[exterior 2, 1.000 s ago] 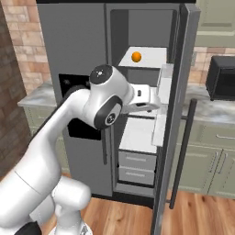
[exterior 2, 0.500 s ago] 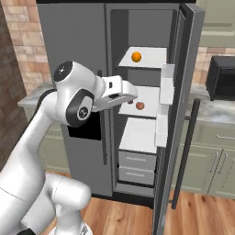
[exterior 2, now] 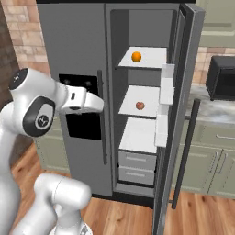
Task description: Retrieve the orange and peach from the fridge and place them into the bowl on the dining table.
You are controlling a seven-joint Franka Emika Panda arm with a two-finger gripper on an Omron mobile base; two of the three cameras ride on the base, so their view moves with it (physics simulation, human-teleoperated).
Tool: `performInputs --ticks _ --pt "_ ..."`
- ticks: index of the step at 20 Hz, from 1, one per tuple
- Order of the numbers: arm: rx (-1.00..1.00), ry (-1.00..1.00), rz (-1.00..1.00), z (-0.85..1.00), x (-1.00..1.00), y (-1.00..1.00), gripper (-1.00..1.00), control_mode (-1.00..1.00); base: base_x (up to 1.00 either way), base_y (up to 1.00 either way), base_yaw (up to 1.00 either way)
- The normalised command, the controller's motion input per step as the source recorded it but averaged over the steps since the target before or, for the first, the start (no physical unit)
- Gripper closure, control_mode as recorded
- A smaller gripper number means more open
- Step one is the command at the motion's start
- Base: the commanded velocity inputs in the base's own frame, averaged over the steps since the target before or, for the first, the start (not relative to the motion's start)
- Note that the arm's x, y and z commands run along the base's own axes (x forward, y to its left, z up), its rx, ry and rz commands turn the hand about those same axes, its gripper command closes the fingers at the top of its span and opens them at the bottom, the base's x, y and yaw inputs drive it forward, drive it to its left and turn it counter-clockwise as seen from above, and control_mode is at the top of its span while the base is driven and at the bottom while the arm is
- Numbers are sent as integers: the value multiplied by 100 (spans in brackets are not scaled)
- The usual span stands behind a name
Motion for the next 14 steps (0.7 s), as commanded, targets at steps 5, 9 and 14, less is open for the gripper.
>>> performInputs --ticks 5,9,14 --pt "33 -30 0 -24 -28 25 -100 -100 0 0 0" --pt "32 -22 11 -14 -36 1 -100 -100 0 0 0" --pt "1 -1 16 -1 -25 29 -100 -100 0 0 0"
